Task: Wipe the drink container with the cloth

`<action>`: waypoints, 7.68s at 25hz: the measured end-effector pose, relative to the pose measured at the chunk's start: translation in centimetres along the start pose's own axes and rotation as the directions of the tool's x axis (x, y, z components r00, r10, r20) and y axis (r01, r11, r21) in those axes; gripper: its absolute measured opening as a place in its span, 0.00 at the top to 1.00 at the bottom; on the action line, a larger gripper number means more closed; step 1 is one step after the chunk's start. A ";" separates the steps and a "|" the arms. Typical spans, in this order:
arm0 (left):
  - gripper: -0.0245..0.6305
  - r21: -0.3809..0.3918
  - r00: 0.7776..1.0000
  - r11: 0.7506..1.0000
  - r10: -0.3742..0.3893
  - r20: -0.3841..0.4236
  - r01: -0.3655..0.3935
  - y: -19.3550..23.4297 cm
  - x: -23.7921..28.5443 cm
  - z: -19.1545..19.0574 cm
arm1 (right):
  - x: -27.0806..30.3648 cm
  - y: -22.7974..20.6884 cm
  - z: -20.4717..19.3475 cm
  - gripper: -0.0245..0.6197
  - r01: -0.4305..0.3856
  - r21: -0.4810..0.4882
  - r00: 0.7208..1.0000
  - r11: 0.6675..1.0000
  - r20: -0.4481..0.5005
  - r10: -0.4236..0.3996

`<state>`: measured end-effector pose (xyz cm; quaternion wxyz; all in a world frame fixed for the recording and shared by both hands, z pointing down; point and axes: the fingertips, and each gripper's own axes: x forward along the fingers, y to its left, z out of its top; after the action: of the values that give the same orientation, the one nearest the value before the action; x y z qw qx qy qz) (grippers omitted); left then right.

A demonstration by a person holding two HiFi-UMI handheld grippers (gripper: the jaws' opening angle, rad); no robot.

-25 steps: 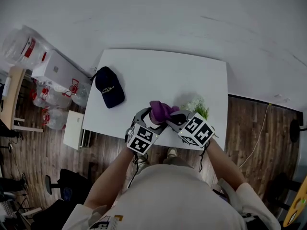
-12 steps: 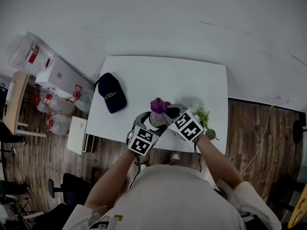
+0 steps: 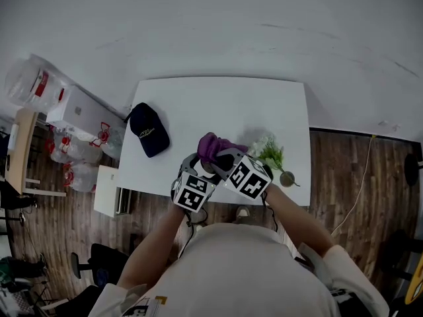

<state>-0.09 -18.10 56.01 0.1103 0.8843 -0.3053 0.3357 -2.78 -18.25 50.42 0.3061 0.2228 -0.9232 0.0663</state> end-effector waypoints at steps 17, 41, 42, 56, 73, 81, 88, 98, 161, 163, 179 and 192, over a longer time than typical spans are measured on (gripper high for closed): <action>0.35 0.042 1.000 0.999 -0.017 -0.024 0.018 -0.1 -0.6 0.8 | -3.9 -2.4 -9.3 0.88 0.068 0.211 0.996 0.975 -0.064 -0.056; 0.35 0.160 0.994 0.981 -0.104 -0.024 0.107 0.2 -1.0 0.0 | 0.9 1.9 -10.5 0.88 -0.071 0.239 0.995 0.968 0.091 0.051; 0.35 0.161 0.994 0.981 -0.106 -0.025 0.109 0.2 -1.0 0.0 | -0.2 1.4 -9.3 0.88 -0.066 0.229 0.991 0.971 0.127 0.037; 0.35 0.209 0.986 0.965 -0.165 0.026 0.156 0.2 -1.3 -0.1 | 1.4 -3.3 -9.8 0.88 -0.051 0.531 0.983 0.846 0.178 -0.053; 0.35 0.201 0.985 0.966 -0.171 0.037 0.161 0.2 -1.3 0.0 | -0.6 -1.0 -8.6 0.88 -0.048 0.678 0.970 0.733 0.207 -0.127; 0.35 0.204 0.982 0.965 -0.179 0.059 0.163 0.0 -1.4 -0.2 | -2.0 -4.2 -6.2 0.88 -0.089 0.760 0.940 0.644 0.278 -0.199; 0.35 0.194 0.981 0.968 -0.175 0.079 0.157 0.1 -1.3 -0.1 | 2.7 -8.0 -7.7 0.88 -0.165 0.875 0.923 0.456 0.300 -0.242; 0.35 0.186 0.979 0.970 -0.175 0.101 0.154 0.3 -1.3 0.1 | 3.9 -2.5 -15.4 0.88 -0.143 0.951 0.965 0.273 0.195 -0.177; 0.54 0.076 0.923 0.994 -0.098 0.372 0.075 3.9 -11.8 5.3 | -18.0 -2.1 12.6 0.88 0.194 0.395 0.796 0.898 0.472 -0.380; 0.54 0.053 0.899 0.997 -0.075 0.431 0.058 4.5 -14.0 6.8 | -18.6 -0.9 14.5 0.88 0.221 0.337 0.791 0.915 0.487 -0.371; 0.90 0.000 0.789 0.991 0.106 0.605 -0.133 9.2 -28.0 9.9 | -17.5 7.0 23.3 0.88 0.242 0.118 0.791 0.963 0.551 -0.266; 0.92 -0.074 0.809 0.987 0.158 0.567 -0.141 8.9 -29.4 4.9 | -13.2 9.7 21.7 0.88 0.123 0.097 0.860 0.988 0.486 -0.155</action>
<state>-20.27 -13.36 32.83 -0.0006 0.9157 -0.3975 0.0590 -9.39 -10.30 25.32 0.0577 0.3077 -0.9496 0.0139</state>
